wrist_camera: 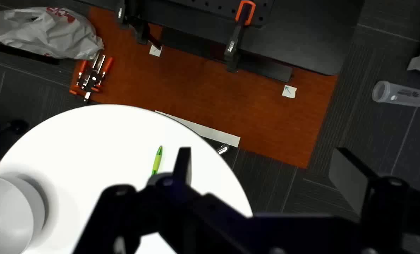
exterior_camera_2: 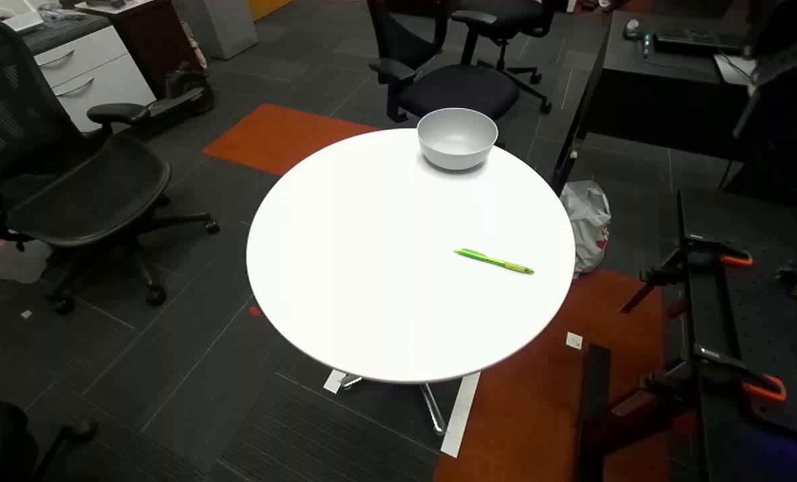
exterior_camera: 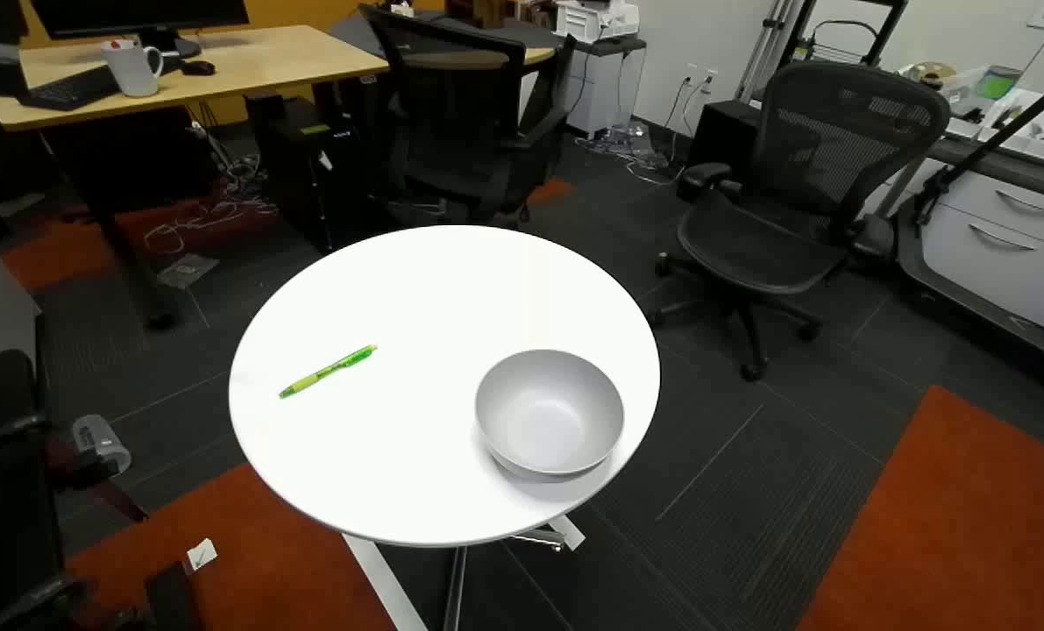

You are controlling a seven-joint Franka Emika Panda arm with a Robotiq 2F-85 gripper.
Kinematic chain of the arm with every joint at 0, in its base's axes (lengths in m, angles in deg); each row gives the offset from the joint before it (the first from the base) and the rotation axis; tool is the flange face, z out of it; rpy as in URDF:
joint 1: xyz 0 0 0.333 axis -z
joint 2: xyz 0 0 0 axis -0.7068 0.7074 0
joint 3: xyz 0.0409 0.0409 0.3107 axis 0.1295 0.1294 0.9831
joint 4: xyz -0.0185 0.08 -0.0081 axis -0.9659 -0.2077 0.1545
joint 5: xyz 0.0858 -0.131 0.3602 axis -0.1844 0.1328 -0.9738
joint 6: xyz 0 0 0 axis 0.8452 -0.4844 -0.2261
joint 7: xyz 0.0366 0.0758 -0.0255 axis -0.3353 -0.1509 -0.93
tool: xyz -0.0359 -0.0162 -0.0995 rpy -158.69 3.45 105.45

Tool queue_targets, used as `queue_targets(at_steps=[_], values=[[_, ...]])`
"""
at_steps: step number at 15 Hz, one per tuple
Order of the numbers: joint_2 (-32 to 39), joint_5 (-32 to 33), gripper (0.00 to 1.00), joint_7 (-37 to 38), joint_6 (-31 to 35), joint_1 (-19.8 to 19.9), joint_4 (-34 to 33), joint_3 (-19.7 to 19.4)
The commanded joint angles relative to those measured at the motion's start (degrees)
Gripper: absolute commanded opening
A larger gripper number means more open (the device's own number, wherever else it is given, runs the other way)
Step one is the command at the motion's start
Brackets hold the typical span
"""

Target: Put the green pen inside the grey bowl

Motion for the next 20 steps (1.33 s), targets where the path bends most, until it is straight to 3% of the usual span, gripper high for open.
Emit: queue_targets(at_steps=[1,7,9,15,20], values=[[0.1,0.2,1.00,0.2,-0.1,-0.7,-0.1,-0.6],[0.4,0.3,1.00,0.4,0.3,-0.5,0.1,-0.6],[0.5,0.5,1.00,0.3,3.4,-0.3,1.7,-0.9],[1.0,2.7,1.00,3.0,25.7,1.7,12.2,-2.5],[4.6,9.3,1.00,10.1,46.3,6.6,20.8,-3.6]])
